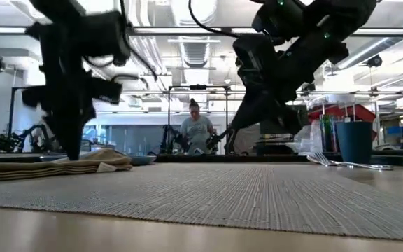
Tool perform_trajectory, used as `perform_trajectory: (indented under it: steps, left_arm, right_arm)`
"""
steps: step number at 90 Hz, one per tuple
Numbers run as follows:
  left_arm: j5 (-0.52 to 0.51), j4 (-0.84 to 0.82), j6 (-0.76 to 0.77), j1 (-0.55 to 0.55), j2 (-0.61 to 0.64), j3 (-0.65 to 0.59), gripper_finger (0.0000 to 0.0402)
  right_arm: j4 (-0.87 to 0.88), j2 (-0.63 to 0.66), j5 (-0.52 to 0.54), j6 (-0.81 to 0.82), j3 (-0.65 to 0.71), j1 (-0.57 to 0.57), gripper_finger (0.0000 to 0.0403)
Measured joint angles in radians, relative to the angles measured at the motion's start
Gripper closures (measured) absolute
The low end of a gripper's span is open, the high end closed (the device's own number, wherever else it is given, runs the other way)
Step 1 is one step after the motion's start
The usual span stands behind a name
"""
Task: Set table place
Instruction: Move the brown table napkin to the middle left of the table
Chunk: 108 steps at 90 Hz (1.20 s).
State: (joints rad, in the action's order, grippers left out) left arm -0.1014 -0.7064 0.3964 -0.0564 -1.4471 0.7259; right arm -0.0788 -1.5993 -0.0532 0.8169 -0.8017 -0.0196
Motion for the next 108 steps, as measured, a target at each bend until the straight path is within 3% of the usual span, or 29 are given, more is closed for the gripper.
perform_trajectory:
  steps: [18, 49, 88, 95, 108]
  left_arm:
    - [0.033, -0.010, 0.083, 0.003, -0.053, -0.024, 0.0402]
    - [0.172, -0.299, 0.438, -0.012, -0.042, -0.022, 0.0402]
    - [0.313, -0.368, 0.539, -0.121, 0.012, -0.031, 0.0402]
    - [0.286, -0.366, 0.543, -0.136, 0.024, -0.027, 0.0402]
    - [0.106, -0.323, 0.548, -0.141, 0.065, -0.007, 0.0402]
  right_arm:
    - [0.032, 0.000, 0.000, 0.001, 0.001, -0.001, 0.0403]
    - [0.049, 0.000, 0.000, 0.002, 0.001, -0.002, 0.0403]
    - [0.090, 0.001, -0.003, 0.002, 0.001, -0.002, 0.0403]
    - [0.090, 0.001, -0.003, 0.001, 0.001, -0.002, 0.0403]
    - [0.090, 0.001, -0.001, -0.004, 0.001, -0.002, 0.0403]
